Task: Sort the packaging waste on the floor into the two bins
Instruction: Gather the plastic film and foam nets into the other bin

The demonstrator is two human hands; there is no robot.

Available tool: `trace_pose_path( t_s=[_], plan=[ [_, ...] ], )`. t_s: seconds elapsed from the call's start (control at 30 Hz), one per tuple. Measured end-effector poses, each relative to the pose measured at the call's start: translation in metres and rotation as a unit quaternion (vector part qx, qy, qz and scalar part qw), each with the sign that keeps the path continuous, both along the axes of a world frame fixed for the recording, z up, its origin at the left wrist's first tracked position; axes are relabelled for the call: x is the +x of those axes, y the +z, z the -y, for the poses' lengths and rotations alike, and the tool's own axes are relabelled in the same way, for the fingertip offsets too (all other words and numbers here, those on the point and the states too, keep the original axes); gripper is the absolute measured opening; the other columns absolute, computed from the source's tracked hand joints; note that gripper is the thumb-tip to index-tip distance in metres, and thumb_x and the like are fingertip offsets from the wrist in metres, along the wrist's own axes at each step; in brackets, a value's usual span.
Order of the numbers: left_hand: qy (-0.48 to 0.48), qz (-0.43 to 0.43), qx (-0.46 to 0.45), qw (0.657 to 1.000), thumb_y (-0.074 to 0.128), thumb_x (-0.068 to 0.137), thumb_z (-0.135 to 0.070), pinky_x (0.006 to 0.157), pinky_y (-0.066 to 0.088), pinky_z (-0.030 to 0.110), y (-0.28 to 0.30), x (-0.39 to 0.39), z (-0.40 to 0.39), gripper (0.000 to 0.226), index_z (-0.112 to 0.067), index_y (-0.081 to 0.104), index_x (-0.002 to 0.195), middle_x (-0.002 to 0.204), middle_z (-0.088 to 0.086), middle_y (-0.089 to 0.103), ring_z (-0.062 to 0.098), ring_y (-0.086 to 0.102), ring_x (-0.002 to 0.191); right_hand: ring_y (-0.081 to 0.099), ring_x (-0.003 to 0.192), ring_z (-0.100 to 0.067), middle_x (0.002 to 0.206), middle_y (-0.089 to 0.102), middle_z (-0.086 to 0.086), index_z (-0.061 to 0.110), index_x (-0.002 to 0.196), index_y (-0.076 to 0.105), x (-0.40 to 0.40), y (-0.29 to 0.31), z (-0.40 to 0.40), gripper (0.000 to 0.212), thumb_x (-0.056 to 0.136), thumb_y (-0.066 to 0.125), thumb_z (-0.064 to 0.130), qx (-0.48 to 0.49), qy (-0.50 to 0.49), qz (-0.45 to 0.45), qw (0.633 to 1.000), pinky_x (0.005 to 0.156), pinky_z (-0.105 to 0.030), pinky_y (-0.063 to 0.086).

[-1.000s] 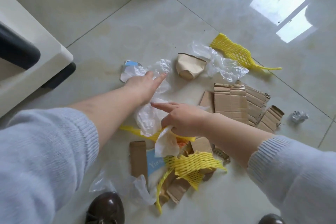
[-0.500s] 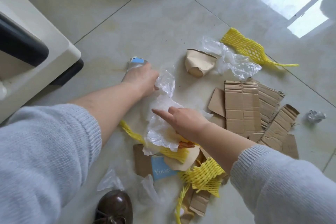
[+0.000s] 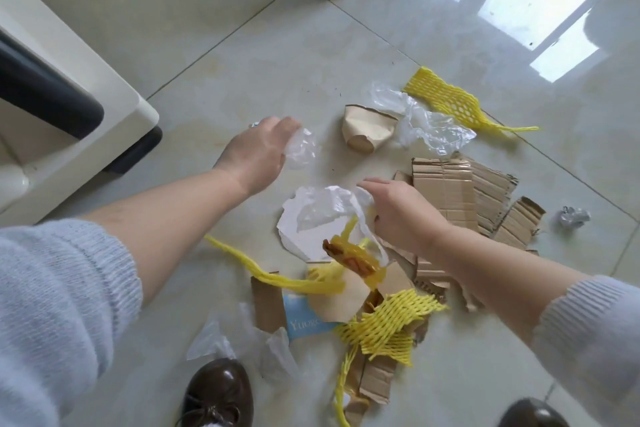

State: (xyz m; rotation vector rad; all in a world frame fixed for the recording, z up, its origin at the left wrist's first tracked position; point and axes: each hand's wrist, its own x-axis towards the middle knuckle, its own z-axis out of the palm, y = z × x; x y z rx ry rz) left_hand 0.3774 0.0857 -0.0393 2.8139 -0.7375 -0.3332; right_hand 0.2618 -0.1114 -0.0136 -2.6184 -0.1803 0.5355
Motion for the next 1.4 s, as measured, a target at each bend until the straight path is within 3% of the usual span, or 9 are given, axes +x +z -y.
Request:
trace_pose_path(
  t_s=[0.17,0.33,0.43,0.67,0.83,0.97,1.2,1.3,1.4],
  plan=[
    [-0.103,0.008,-0.011,0.995,0.039,0.087,-0.012,0.070,0.047,0.042,0.044,-0.024,0.016,0.024,-0.006,0.057,0.101,0.103,0.016,0.045,0.037,0.053,0.085,0.051,0.118,-0.034,0.131,0.053,-0.013,0.012,0.141,0.032,-0.030,0.060,0.049,0.065,0.079,0.042,-0.005,-0.062,-0.058,-0.023,0.996,0.090,-0.036,0.046],
    [-0.209,0.027,0.040,0.977,0.041,0.088,-0.043,0.071,0.037,0.031,0.135,-0.080,0.082,0.037,-0.013,0.052,0.106,0.115,0.009,0.043,0.032,0.052,0.098,0.058,0.102,-0.028,0.108,0.061,-0.005,0.017,0.109,0.053,-0.103,0.120,0.108,0.029,0.081,0.054,0.013,-0.068,-0.154,0.038,0.985,0.070,-0.031,0.043],
    [-0.298,0.108,0.029,0.948,0.045,0.086,-0.060,0.065,0.033,0.027,0.191,-0.120,0.123,0.048,-0.015,0.057,0.098,0.113,0.005,0.046,0.027,0.055,0.094,0.060,0.101,-0.022,0.107,0.064,0.002,0.027,0.112,0.055,-0.162,0.163,0.133,0.043,0.075,0.062,0.048,-0.044,-0.220,0.062,0.972,0.075,-0.031,0.047],
    [-0.442,0.188,-0.054,0.876,0.069,0.075,-0.018,0.041,0.039,0.029,0.276,-0.208,0.226,0.029,-0.019,0.044,0.088,0.093,0.007,0.061,0.032,0.060,0.057,0.061,0.088,-0.035,0.081,0.064,-0.013,0.019,0.076,0.055,-0.292,0.249,0.195,0.027,0.088,0.055,0.043,-0.119,-0.399,0.137,0.899,0.066,-0.032,0.039],
    [-0.470,0.163,-0.121,0.859,0.062,0.077,-0.004,0.062,0.050,0.034,0.284,-0.282,0.308,0.050,-0.024,0.049,0.121,0.128,0.002,0.056,0.033,0.065,0.087,0.052,0.073,-0.031,0.068,0.050,-0.002,0.019,0.090,0.037,-0.378,0.269,0.257,0.021,0.083,0.056,0.023,-0.087,-0.534,0.146,0.828,0.062,-0.034,0.038],
    [-0.487,0.150,-0.162,0.845,0.056,0.082,-0.001,0.071,0.050,0.036,0.275,-0.343,0.367,0.055,-0.020,0.050,0.134,0.139,0.003,0.051,0.033,0.064,0.102,0.049,0.082,-0.027,0.087,0.053,-0.005,0.021,0.109,0.050,-0.437,0.265,0.302,0.023,0.088,0.047,0.014,-0.089,-0.588,0.149,0.790,0.068,-0.031,0.037],
    [-0.506,0.098,-0.141,0.845,0.039,0.088,0.003,0.108,0.032,0.030,0.231,-0.410,0.453,0.076,-0.022,0.005,0.151,0.159,0.000,0.012,0.021,0.025,0.143,0.053,0.084,-0.028,0.088,0.057,-0.004,0.015,0.084,0.056,-0.477,0.229,0.354,0.015,0.092,0.045,0.008,-0.060,-0.656,0.183,0.730,0.056,-0.022,0.038],
    [-0.503,0.072,-0.145,0.849,0.034,0.085,0.009,0.116,0.016,0.026,0.208,-0.422,0.479,0.080,-0.017,-0.005,0.150,0.160,0.003,0.001,0.018,0.005,0.147,0.041,0.132,-0.023,0.144,0.042,-0.004,0.018,0.134,0.048,-0.472,0.197,0.367,0.054,0.086,0.043,-0.005,-0.055,-0.655,0.141,0.741,0.103,-0.026,0.037],
    [-0.494,0.064,-0.123,0.858,0.033,0.087,0.005,0.118,0.006,0.027,0.178,-0.428,0.502,0.079,-0.015,-0.013,0.148,0.160,0.004,-0.004,0.017,-0.004,0.147,0.021,0.143,-0.024,0.158,0.016,-0.001,0.026,0.147,0.025,-0.460,0.164,0.372,0.069,0.088,0.048,-0.003,-0.081,-0.628,0.092,0.769,0.113,-0.036,0.028]
  ],
)
